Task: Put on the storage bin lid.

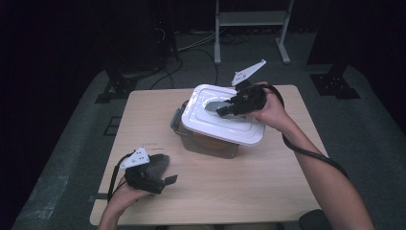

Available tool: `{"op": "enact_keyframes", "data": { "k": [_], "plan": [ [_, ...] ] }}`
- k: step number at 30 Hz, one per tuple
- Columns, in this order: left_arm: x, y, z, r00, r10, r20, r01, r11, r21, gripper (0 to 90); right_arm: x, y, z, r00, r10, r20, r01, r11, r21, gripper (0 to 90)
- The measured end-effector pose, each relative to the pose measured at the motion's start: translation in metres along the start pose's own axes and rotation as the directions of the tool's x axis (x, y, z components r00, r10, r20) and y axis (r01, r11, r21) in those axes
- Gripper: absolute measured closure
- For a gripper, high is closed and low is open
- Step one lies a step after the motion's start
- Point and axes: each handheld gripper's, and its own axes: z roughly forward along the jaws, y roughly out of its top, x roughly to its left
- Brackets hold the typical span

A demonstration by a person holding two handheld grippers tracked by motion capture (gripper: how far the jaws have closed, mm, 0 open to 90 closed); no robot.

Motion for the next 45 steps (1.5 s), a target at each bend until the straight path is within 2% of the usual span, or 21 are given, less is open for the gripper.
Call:
{"op": "enact_keyframes", "data": {
  "k": [11, 32, 45],
  "plan": [
    [0.0, 0.0, -0.001, 1.0, -0.005, 0.003, 0.005, 1.0, -0.008, 2.5, -0.009, 0.003, 0.031, 0.9992, -0.009, -0.038, 0.01, 1.0, 0.025, 67.5],
    [-0.002, 0.001, -0.001, 0.9999, -0.003, 0.01, 0.003, 1.0, 0.001, 1.6, -0.026, -0.001, 0.063, 0.9963, 0.01, -0.086, -0.005, 0.999, 0.052, 67.5],
    [-0.002, 0.001, -0.001, 0.9999, -0.006, 0.009, 0.006, 1.0, 0.0, 1.6, -0.038, -0.008, 0.077, 0.9948, 0.025, -0.099, -0.019, 0.997, 0.069, 67.5]
  ]
}}
